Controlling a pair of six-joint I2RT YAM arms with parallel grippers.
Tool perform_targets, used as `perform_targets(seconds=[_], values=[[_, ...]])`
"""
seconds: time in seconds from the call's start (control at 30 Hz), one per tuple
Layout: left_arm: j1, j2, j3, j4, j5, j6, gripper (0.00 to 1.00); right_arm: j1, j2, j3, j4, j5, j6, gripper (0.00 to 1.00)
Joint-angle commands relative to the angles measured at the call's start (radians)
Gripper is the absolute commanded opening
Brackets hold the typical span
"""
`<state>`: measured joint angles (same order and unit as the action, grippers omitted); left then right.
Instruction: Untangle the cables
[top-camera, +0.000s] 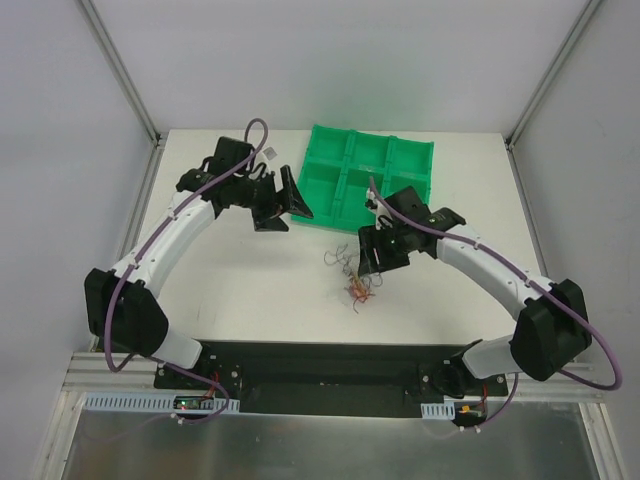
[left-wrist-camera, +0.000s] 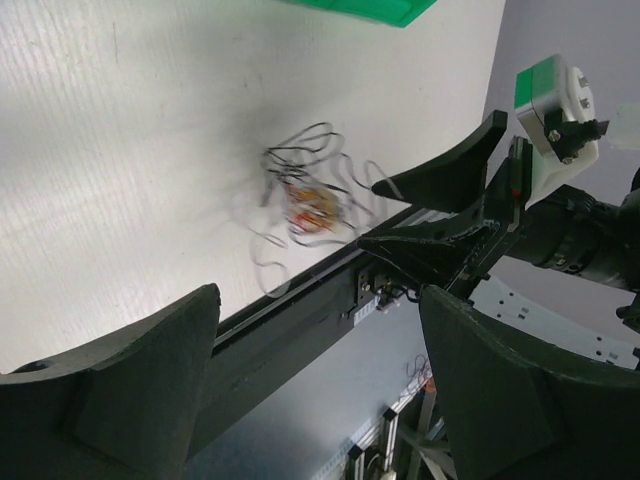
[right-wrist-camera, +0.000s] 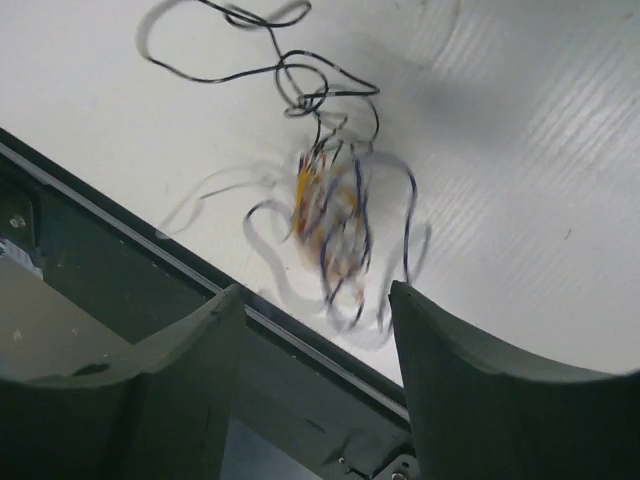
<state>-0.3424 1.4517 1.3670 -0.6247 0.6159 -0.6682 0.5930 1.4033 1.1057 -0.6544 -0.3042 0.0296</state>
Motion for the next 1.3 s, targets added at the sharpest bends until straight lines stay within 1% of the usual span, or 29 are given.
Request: perform_targets(seconds=[0.0,0.07,0.13,0.2,0.23,0.3,0.37,0.43,0.5,0.63,0.73,0.83,0.93,1.03,1.2,1.27], values=[[-0.053,0.062,-0.032,0.010,0.011,0.032,0.80,-0.007,0.011,-0.047,-0.054,0.011,-0.091,0.65],[-0.079,0.104,-0.046,0.010,0.028,0.038,0.78,-0.013,0.003,-0.061,-0.059,0.010,-0.103,0.66],[-0.105,0.146,-0.052,0.010,0.051,0.047,0.73,-0.035,0.003,-0.057,-0.066,0.007,-0.099,0.66],[-0.118,0.196,-0.043,0.008,0.091,0.058,0.66,-0.056,0.019,-0.044,-0.073,-0.012,-0.097,0.65],[-0.118,0.231,-0.028,0.008,0.119,0.062,0.58,-0.065,0.028,-0.038,-0.070,-0.021,-0.099,0.65],[-0.118,0.303,0.042,-0.022,0.139,0.094,0.53,-0.081,0.058,-0.021,-0.070,-0.035,-0.114,0.63],[-0.119,0.360,0.104,-0.064,0.114,0.139,0.54,-0.085,0.095,0.008,-0.074,-0.049,-0.146,0.60],[-0.122,0.404,0.124,-0.073,0.102,0.157,0.56,-0.084,0.123,0.037,-0.085,-0.055,-0.157,0.57],[-0.124,0.452,0.116,-0.084,0.088,0.163,0.57,-0.084,0.138,0.051,-0.088,-0.073,-0.163,0.56],[-0.129,0.487,0.089,-0.092,0.041,0.202,0.58,-0.082,0.135,0.056,-0.088,-0.073,-0.165,0.56],[-0.132,0.519,0.092,-0.098,0.036,0.240,0.58,-0.081,0.146,0.054,-0.062,-0.113,-0.142,0.56],[-0.144,0.564,0.115,-0.102,0.036,0.255,0.56,-0.059,0.184,0.083,-0.077,-0.147,-0.109,0.54],[-0.162,0.598,0.130,-0.102,-0.005,0.271,0.53,-0.038,0.207,0.089,-0.065,-0.159,-0.103,0.54],[-0.171,0.636,0.150,-0.102,-0.024,0.291,0.47,-0.021,0.237,0.109,-0.076,-0.170,-0.102,0.54],[-0.194,0.668,0.188,-0.101,-0.062,0.335,0.47,-0.009,0.255,0.105,-0.073,-0.164,-0.092,0.53],[-0.205,0.671,0.204,-0.099,-0.080,0.354,0.45,-0.004,0.260,0.111,-0.074,-0.165,-0.092,0.53]])
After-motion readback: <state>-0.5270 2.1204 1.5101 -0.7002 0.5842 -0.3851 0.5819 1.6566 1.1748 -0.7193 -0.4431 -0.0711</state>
